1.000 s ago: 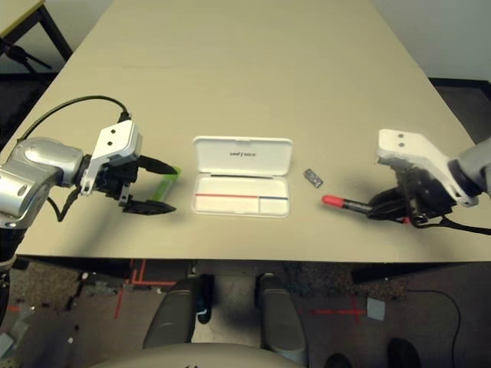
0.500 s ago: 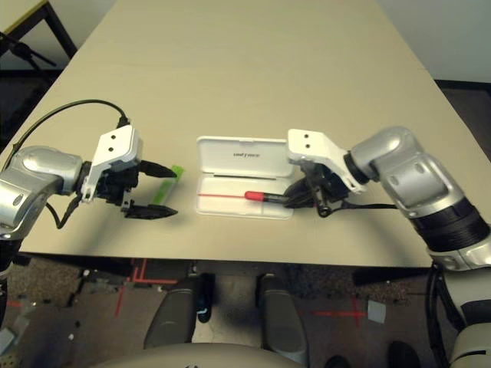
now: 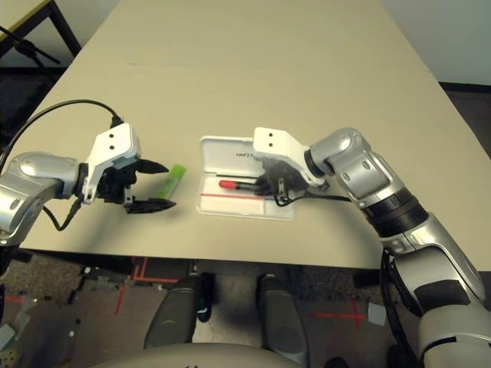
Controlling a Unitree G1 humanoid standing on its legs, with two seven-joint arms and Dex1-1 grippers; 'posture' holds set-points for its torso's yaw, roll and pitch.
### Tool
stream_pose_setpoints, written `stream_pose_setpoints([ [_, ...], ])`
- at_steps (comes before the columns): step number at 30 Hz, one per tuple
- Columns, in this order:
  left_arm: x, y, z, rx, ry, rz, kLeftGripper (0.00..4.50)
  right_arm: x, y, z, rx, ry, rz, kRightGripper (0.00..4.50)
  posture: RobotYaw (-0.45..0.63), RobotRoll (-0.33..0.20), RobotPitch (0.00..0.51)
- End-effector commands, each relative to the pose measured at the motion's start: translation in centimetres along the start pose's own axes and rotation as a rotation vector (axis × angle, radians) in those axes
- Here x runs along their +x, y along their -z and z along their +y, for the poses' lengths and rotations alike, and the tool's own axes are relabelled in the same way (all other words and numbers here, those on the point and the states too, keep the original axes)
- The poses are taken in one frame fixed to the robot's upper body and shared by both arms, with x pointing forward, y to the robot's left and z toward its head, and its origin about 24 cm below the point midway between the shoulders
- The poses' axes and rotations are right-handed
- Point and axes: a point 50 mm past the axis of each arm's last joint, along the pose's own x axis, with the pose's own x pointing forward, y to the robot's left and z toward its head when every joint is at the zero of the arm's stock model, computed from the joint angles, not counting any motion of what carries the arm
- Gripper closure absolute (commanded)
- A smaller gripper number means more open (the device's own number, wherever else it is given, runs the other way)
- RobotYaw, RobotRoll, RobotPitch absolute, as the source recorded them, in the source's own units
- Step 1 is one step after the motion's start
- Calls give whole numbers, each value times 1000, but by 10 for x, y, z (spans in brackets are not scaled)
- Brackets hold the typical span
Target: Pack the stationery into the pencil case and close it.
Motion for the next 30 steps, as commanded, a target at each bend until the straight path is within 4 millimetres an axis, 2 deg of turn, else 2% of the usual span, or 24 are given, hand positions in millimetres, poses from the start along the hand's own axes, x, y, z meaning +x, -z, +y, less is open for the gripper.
stream_pose_setpoints([
  [1,2,-2,1,-18,-33,23,0,4,-1,0,-31,-9,16,4001,240,0,158],
  [4,4,-2,2,-41,-59,28,0,7,-1,1,-39,-16,16,4001,240,0,158],
  [10,10,-1,4,-110,-125,40,0,9,1,1,-34,-18,20,1835,238,0,153],
  [14,14,-3,6,-177,-184,43,0,5,1,0,-18,-25,-21,300,237,0,157],
  [15,15,-4,7,-186,-196,40,0,3,1,0,-20,-26,-31,34,237,0,157],
  [17,15,-5,8,-205,-226,41,0,-4,2,0,-31,-22,-65,34,238,0,161],
  [21,14,-8,5,-261,-252,64,0,-25,17,5,0,-56,-128,34,241,0,164],
  [26,17,-9,-2,-329,-303,111,0,-63,35,13,45,-123,-381,34,245,0,170],
  [30,22,-9,-6,-362,-350,119,0,-87,52,17,90,-66,-413,34,244,0,170],
])
